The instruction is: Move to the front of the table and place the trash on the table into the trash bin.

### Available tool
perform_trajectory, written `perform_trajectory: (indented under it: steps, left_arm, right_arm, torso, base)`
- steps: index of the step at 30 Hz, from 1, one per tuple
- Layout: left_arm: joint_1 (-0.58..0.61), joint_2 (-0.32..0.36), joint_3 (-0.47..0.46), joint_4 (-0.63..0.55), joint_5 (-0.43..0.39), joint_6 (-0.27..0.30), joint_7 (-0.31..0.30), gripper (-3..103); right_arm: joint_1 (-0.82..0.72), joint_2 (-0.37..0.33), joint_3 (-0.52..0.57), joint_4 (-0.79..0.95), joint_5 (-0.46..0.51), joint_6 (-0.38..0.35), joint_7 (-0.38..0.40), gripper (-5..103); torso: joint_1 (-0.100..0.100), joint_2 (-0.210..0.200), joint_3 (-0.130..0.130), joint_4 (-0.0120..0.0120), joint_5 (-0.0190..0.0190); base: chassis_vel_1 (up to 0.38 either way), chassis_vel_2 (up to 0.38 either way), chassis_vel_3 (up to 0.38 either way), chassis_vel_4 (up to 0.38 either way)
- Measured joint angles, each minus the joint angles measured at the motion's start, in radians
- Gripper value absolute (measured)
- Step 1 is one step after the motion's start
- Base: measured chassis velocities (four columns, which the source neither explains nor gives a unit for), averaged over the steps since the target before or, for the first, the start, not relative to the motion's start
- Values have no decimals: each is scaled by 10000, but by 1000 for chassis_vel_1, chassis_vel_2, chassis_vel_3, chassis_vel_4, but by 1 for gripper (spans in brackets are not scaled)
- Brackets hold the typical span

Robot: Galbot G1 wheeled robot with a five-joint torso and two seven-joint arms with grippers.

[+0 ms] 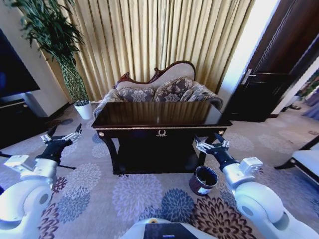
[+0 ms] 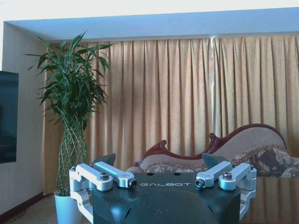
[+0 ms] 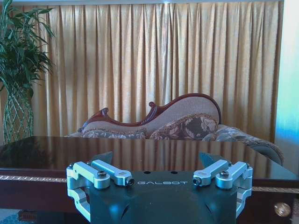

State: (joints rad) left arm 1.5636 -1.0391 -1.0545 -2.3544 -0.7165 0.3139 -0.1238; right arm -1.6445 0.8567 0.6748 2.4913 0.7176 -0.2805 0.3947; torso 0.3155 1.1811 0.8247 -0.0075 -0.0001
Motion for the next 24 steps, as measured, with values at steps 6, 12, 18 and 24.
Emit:
perform_trajectory:
  steps: [6,12,18,24]
  left_arm:
    - [4,-25,8,46,3,-20,38,100]
    - [14,-88,29,83,17,-43,90,100]
    - [-23,-147,163,119,115,-59,120,100]
    - [-50,-161,205,124,135,-64,122,100]
  right_arm:
    - [-57,37,11,0,-64,5,2,100]
    - [-177,11,124,6,-94,12,5,100]
    - [-300,36,233,47,-146,23,6,100]
    - [-389,82,256,72,-266,46,7,100]
  torso:
    - [0,0,0,0,2]
    - [0,0,0,2,2]
    - [1,-1,1,0,0]
    - [-1,1,0,1,0]
  base:
    - [125,-139,-118,135]
    - [122,-137,-109,138]
    - [139,-130,-159,127]
    - [153,-143,-171,138]
